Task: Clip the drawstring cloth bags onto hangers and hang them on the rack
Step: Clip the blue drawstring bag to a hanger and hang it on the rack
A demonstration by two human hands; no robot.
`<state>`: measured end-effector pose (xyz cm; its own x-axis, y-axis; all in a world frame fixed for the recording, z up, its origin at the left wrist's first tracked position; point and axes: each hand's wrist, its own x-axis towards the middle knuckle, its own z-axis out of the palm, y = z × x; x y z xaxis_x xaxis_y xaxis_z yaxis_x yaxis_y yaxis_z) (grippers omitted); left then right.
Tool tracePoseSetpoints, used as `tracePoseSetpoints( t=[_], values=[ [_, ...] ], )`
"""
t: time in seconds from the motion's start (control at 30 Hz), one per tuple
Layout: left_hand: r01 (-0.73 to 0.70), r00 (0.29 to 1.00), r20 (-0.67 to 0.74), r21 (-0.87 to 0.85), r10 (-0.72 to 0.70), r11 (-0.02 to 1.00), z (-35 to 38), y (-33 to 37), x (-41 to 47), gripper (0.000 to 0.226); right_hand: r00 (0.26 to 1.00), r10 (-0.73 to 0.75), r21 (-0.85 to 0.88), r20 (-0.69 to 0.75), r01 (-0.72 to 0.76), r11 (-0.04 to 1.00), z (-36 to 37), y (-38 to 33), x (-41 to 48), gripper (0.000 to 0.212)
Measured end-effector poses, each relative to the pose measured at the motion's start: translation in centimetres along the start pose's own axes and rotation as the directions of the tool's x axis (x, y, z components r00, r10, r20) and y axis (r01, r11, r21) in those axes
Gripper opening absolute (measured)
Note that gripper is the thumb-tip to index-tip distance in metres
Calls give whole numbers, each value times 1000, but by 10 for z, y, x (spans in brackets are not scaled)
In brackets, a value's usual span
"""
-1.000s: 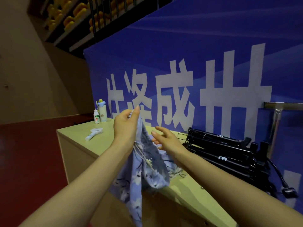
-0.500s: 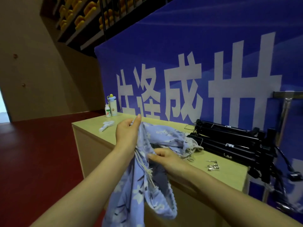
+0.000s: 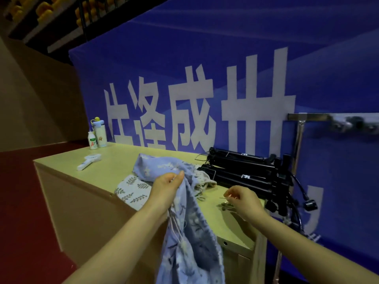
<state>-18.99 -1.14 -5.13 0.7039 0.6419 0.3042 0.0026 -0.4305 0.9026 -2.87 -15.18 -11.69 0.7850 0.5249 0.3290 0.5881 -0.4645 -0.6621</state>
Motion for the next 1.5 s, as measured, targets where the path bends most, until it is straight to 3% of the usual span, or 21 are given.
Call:
tracePoseSetpoints(
  t=[0.13,0.83,0.93,1.0,1.07,1.13,1.3,1.5],
  values=[
    [37,999,34,-5,-37,999,7,-6,3,49,995,-86,-236,47,94,967,4,15,0,17],
    [94,996,13,-84,-93,992,6,-27,17,49,960,-229,-371,161,274,887,23,22,15,17],
    [101,995,13,-79,-101,992,7,-27,18,50,969,-220,-193,111,238,952,18,11,13,10],
    [111,994,18,-73,-110,991,6,-26,18,50,976,-190,153,109,173,973,14,-11,7,6],
    [114,993,-24,-69,-116,991,4,-25,18,48,965,-223,459,136,138,878,11,-39,-2,14],
    [108,990,-83,-52,-112,993,1,-24,17,47,940,-271,598,208,97,796,13,-64,-13,17],
    [126,987,-102,-7,-126,992,-17,-19,6,51,849,-308,538,428,34,842,38,-95,-28,21],
    [166,979,-118,-14,-167,986,-40,-21,-2,45,848,-290,432,443,81,898,64,-109,-26,8]
  ],
)
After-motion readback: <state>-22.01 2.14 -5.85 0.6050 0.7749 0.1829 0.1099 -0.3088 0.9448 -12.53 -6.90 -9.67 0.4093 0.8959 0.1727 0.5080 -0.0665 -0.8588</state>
